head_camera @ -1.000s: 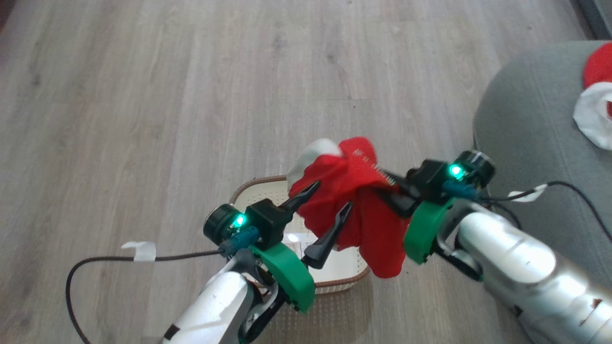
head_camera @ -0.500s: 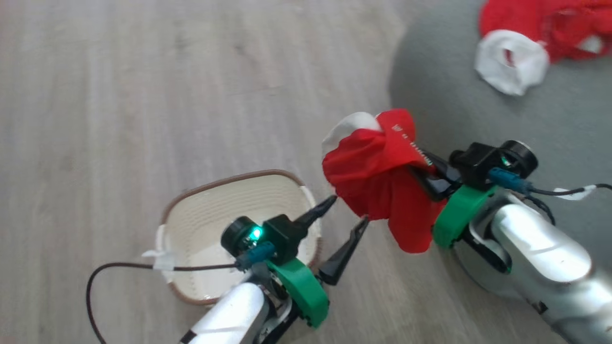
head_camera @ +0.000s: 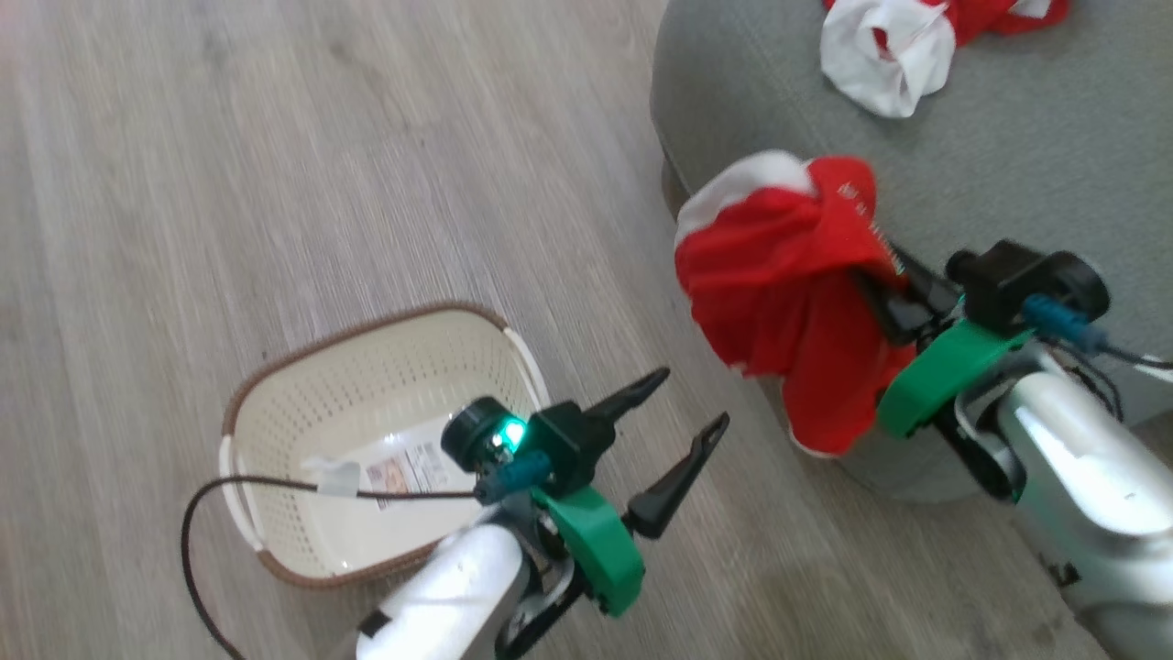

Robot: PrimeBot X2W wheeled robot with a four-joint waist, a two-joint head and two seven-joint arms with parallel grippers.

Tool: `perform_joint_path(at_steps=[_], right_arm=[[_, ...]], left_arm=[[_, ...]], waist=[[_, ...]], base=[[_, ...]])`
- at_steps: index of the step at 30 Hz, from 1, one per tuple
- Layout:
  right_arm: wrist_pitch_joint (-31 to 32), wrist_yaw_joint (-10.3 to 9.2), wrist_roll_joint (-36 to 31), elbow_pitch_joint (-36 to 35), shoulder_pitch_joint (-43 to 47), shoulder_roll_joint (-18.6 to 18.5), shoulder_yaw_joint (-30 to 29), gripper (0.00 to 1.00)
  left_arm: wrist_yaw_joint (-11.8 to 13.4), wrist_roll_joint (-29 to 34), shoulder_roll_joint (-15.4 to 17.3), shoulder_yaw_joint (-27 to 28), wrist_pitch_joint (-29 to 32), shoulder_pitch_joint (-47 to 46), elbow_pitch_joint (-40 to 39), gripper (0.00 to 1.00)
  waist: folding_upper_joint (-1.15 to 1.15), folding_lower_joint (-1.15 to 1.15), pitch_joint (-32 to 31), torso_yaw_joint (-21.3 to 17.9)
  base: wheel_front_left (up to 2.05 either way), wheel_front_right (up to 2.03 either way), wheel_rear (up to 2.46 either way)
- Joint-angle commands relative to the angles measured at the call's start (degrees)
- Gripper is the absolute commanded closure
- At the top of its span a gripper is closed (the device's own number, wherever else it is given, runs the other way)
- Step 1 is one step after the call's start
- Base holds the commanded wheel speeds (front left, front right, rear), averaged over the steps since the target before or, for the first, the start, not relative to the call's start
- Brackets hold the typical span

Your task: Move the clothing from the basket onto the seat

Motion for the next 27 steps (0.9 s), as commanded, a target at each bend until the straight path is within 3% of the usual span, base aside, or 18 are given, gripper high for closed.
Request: perform_joint_path(at_steps=[1,8,15,21,27], right_arm=[[-0.37,-0.02,-0.08,-1.89,-0.17,0.55,-2.0,1.0],[-0.37,-0.02,-1.6,-3.13,-8.93,3.32,-13.06,1.0],[-0.37,-0.02,-1.52,2.64,-28.09,3.19,-29.84,1.0],[-0.37,-0.02,-4.1,13.77,-43.38,-2.84,-45.77,1.0],[-0.37,-0.02,-10.5,21.16,-49.28,-8.06,-58.35,1.0]], left_arm=[[-0.1,0.07,-0.03,1.57,-0.14,-3.7,-2.14,0.0],[0.85,1.84,2.1,2.9,2.73,-9.04,-4.51,0.0],[1.56,3.78,6.1,4.79,6.16,-14.35,-7.97,0.0],[2.06,4.38,7.2,4.81,6.73,-15.06,-9.92,0.0],[2.91,4.81,8.03,3.88,7.07,-13.21,-10.94,0.0]], waist=[[0.0,0.0,2.8,0.53],[0.0,0.0,14.93,1.28],[0.0,0.0,30.66,3.39],[0.0,0.0,38.86,6.94],[0.0,0.0,43.56,8.72]], base=[[0.0,0.0,0.0],[0.0,0.0,0.0],[0.0,0.0,0.0],[0.0,0.0,0.0],[0.0,0.0,0.0]])
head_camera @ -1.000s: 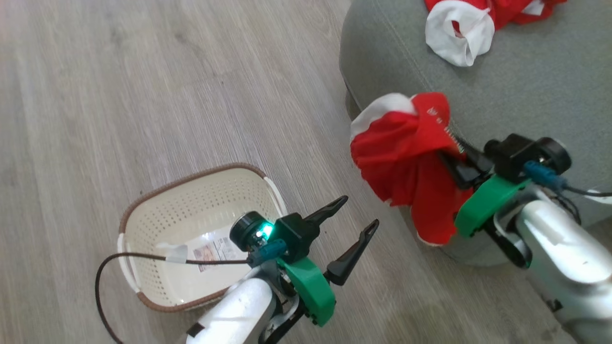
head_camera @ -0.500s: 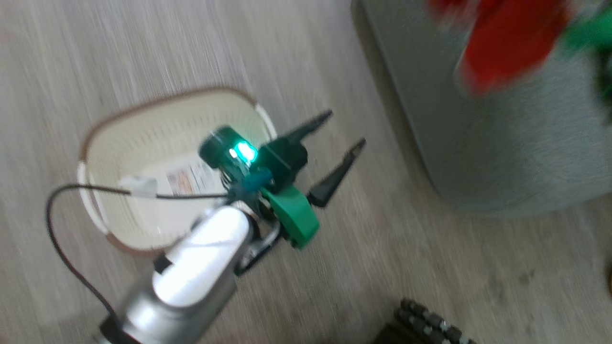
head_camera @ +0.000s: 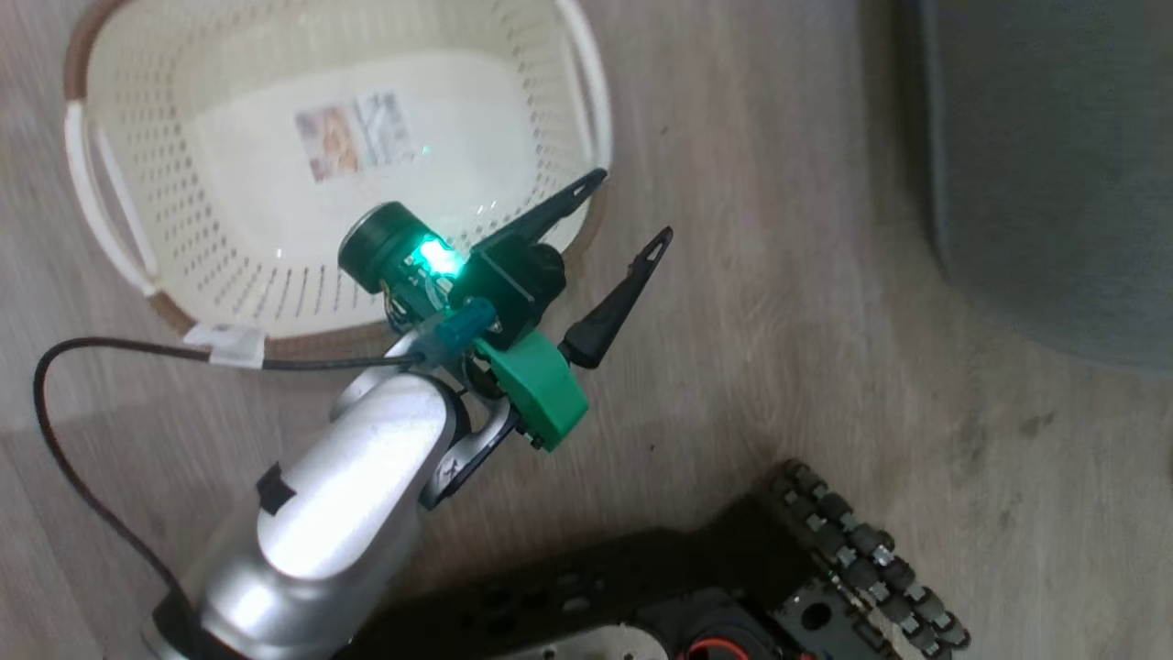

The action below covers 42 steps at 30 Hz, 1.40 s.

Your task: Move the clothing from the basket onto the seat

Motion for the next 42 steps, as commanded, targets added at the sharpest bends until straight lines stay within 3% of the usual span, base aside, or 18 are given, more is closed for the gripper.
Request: perform_joint_path(at_steps=[1,3,5,6,7,8,9,11,17,25,31,37,42], right_arm=[[-0.35,-0.02,-1.42,-0.35,-0.1,-2.81,-2.73,1.0],[-0.35,-0.02,-4.3,2.19,0.34,-3.26,-7.64,1.0],[-0.35,-0.02,-7.3,3.83,1.14,-2.43,-12.03,0.94],[-0.35,-0.02,-8.97,4.21,1.67,-1.72,-13.34,0.87],[-0.35,-0.02,-10.42,4.1,2.07,-0.83,-14.35,0.72],[-0.35,-0.02,-11.59,3.67,2.39,0.17,-15.37,0.51],[-0.35,-0.02,-12.53,3.31,2.68,1.22,-16.18,0.0],[-0.35,-0.02,-15.21,4.0,3.87,3.35,-17.31,0.0],[-0.35,-0.02,-16.81,5.87,7.13,5.28,-14.92,0.0],[-0.35,-0.02,-13.79,2.94,18.27,6.58,-4.18,0.0],[-0.35,-0.02,-9.44,-9.97,32.85,11.73,7.54,0.0],[-0.35,-0.02,-2.83,-21.35,45.22,17.21,14.94,0.0],[-0.35,-0.02,-2.52,-27.78,52.65,20.11,19.93,0.0]], left_arm=[[0.39,0.44,0.65,0.43,0.41,1.54,-2.38,0.0],[0.82,0.33,1.13,0.46,0.74,2.28,-2.81,0.0],[1.46,0.22,1.77,0.85,1.02,2.88,-3.37,0.0],[1.79,0.34,2.19,1.05,1.09,3.04,-3.7,0.0],[2.16,0.45,2.59,1.26,1.13,3.27,-4.05,0.0],[2.6,0.18,2.78,1.56,1.22,3.8,-4.42,0.0],[2.98,-0.01,3.08,1.8,1.33,4.35,-4.81,0.0],[3.63,-0.33,4.0,2.02,1.63,5.81,-5.34,0.0],[4.11,-1.13,4.45,2.43,1.52,6.5,-5.72,0.0],[4.12,-4.47,1.99,2.88,-1.32,8.68,-2.25,0.0],[5.06,-8.6,-0.04,5.94,-6.37,11.58,3.09,0.0],[6.83,-10.93,-0.77,11.17,-10.04,14.4,8.62,0.0],[7.8,-10.52,-1.33,18.07,-10.59,15.99,10.67,0.0]], waist=[[0.01,-0.02,3.86,2.32],[0.01,-0.02,4.94,1.98],[0.01,-0.02,5.85,1.3],[0.01,-0.02,6.19,0.92],[0.01,-0.02,6.38,0.45],[0.01,-0.02,6.45,-0.1],[0.01,-0.02,6.49,-0.69],[0.01,-0.02,5.74,-1.9],[0.01,-0.02,1.78,-3.79],[0.01,-0.02,-6.38,-3.95],[0.01,-0.02,-15.45,-3.24],[0.01,-0.02,-24.77,-0.15],[0.01,-0.02,-30.89,3.07]], base=[[0.0,0.0,0.0],[0.0,0.0,0.0],[0.0,0.0,0.0],[0.0,0.0,0.0],[0.0,0.0,0.0],[0.0,0.0,0.0],[0.0,0.0,0.0],[0.0,0.0,0.0],[0.0,0.0,0.0],[0.0,0.0,0.0],[0.0,0.0,0.0],[0.0,0.0,0.0],[0.0,0.0,0.0]])
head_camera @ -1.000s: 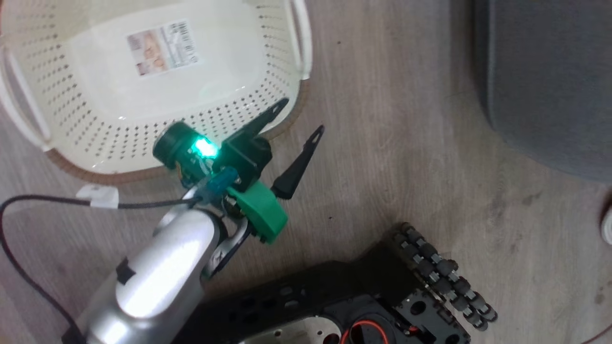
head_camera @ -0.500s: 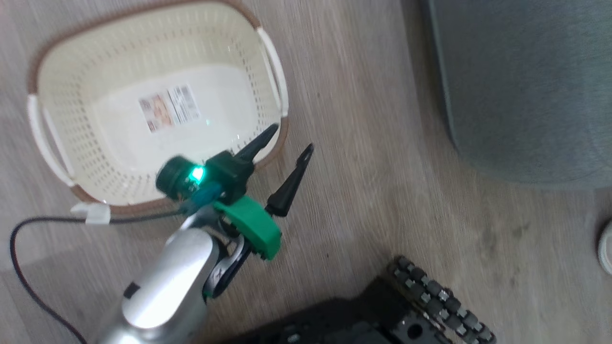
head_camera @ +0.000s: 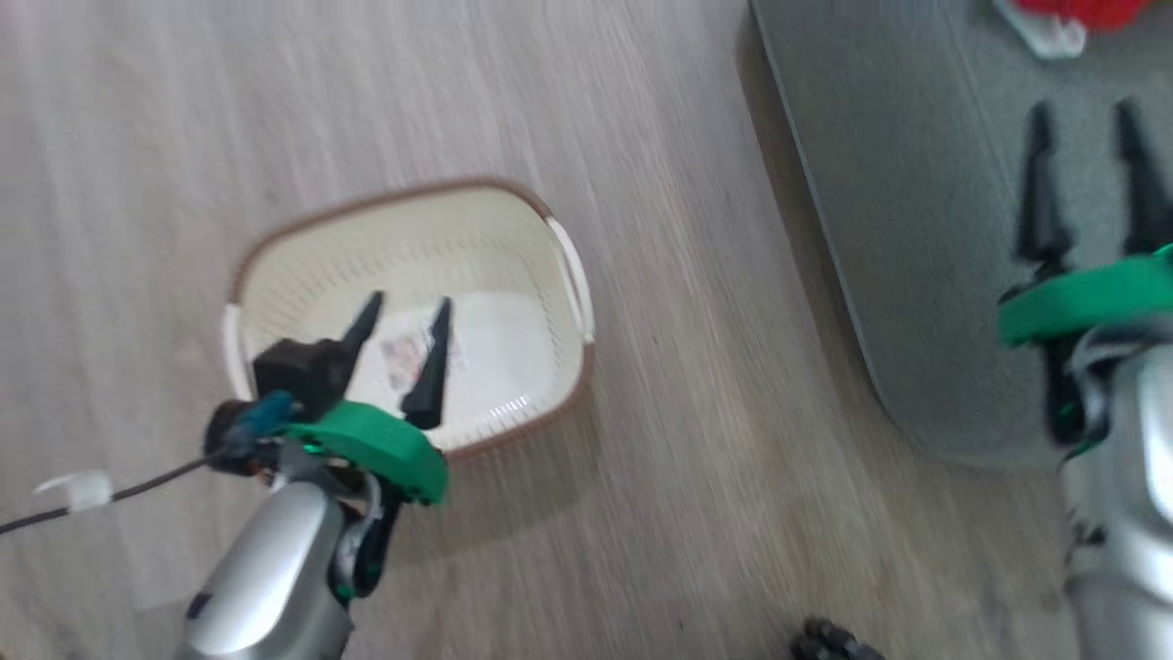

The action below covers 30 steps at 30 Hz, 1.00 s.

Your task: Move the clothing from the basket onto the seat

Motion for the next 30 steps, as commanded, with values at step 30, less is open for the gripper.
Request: perform_joint_path(at_steps=[30], right_arm=[[-0.36,-0.02,-9.21,-0.75,16.34,5.7,5.63,0.0]], left_arm=[[-5.7,11.61,-6.77,24.91,-0.77,12.24,-0.8,0.0]], waist=[[-0.01,0.01,-20.72,13.33]], base=[[0.0,0.0,0.0]])
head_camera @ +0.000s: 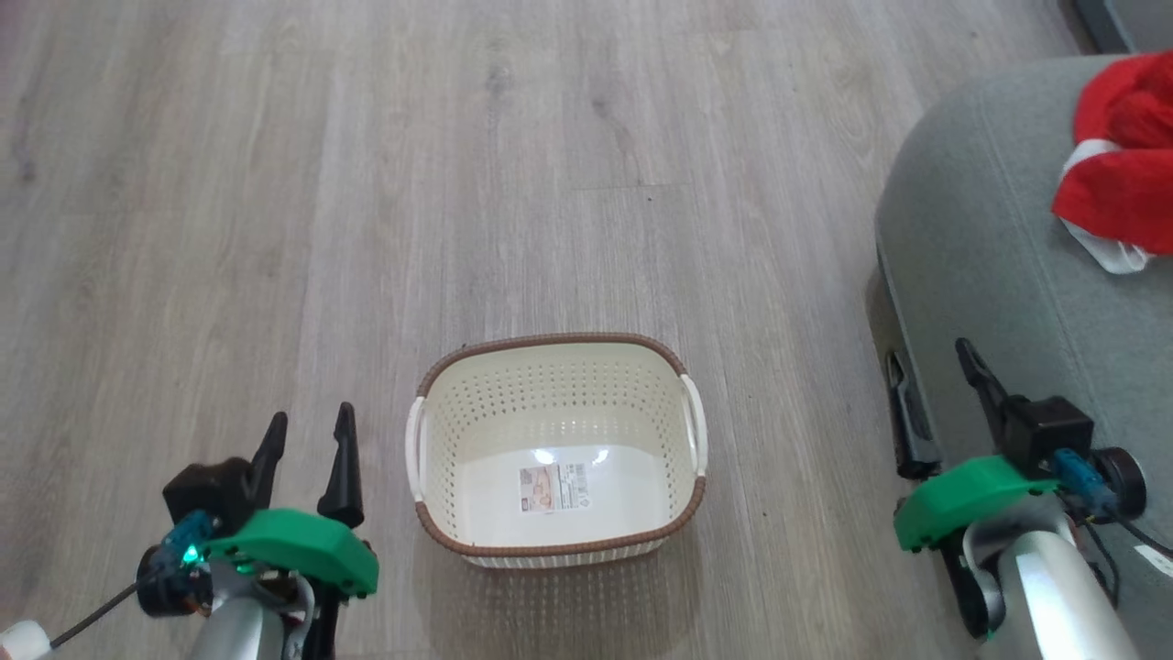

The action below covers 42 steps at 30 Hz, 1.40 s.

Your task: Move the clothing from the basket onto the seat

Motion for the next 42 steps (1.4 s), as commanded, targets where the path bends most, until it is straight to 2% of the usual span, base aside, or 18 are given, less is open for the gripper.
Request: perform_joint_path(at_steps=[1,15,16,21,42], right_arm=[[-0.37,-0.02,-0.47,-1.51,-1.48,0.14,1.48,0.0],[-0.37,-0.02,-0.61,-0.57,-2.15,-0.15,4.65,0.0],[0.0,0.0,-0.36,0.98,-0.07,-0.01,3.46,1.0],[0.41,0.0,0.49,3.89,0.87,0.03,3.28,1.0],[3.85,0.0,15.64,1.62,1.51,0.19,2.26,1.0]], left_arm=[[-0.17,0.58,0.26,1.95,-0.73,-1.25,-1.91,0.0],[0.21,0.8,0.14,1.2,-0.73,-0.96,-3.28,0.0],[0.03,0.62,-0.2,-0.26,0.0,0.24,-1.3,1.0],[-0.03,-0.24,-0.42,-0.12,0.5,1.09,1.4,1.0],[-0.98,-12.89,-0.33,1.29,3.87,1.14,-0.34,1.0]], waist=[[0.0,0.01,-0.25,0.36],[0.0,0.01,-1.09,2.07],[0.0,0.01,-1.1,2.09],[0.0,0.01,-1.16,2.12],[0.0,0.01,-1.53,2.03]], base=[[0.0,0.0,0.0],[0.0,0.0,0.0],[0.0,0.0,0.0],[0.0,0.0,0.0],[0.0,0.0,0.0]])
